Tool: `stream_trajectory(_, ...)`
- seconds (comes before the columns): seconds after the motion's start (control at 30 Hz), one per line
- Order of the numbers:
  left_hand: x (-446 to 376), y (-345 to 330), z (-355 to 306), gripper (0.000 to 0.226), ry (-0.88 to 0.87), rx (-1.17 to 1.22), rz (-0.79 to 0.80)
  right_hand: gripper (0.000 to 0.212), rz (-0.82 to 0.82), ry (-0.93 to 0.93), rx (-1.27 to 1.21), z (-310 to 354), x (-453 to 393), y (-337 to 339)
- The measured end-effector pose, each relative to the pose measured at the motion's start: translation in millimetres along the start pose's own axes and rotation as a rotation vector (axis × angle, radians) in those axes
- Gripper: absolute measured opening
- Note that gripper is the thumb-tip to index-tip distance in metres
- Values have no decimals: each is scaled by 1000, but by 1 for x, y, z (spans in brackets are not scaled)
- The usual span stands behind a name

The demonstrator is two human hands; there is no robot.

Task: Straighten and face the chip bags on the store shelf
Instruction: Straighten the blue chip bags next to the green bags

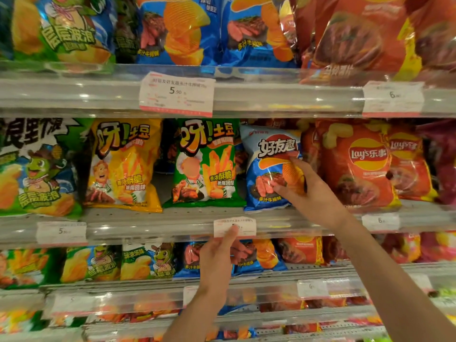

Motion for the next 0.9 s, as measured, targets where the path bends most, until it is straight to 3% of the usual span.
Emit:
stream_trajectory(0.1,-1,1,-1,44,-16,-12,14,88,-60,33,-13,2,4,-1)
stream_trajectory(0.33,0,1,-2,42,-15,-1,19,74,-244,94,26,19,10,2)
stream_trajectory(0.6,-1,3,-1,43,-10,-29,40,108,-19,-34,71,13,-2,-7)
stream_trajectory(0.9,-4,4,1,42,-13,-47,44,100,-160,53,68,17,7,5)
Point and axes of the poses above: each hand's wrist, its own x-axis away from the middle knuckle, its own y-axis out of the back of the hand, z = x × y, the point moved 7 cm from there along -x, towards the middle knuckle, and after that the axes turned 4 degrees about -x, right-handed, at the moved point
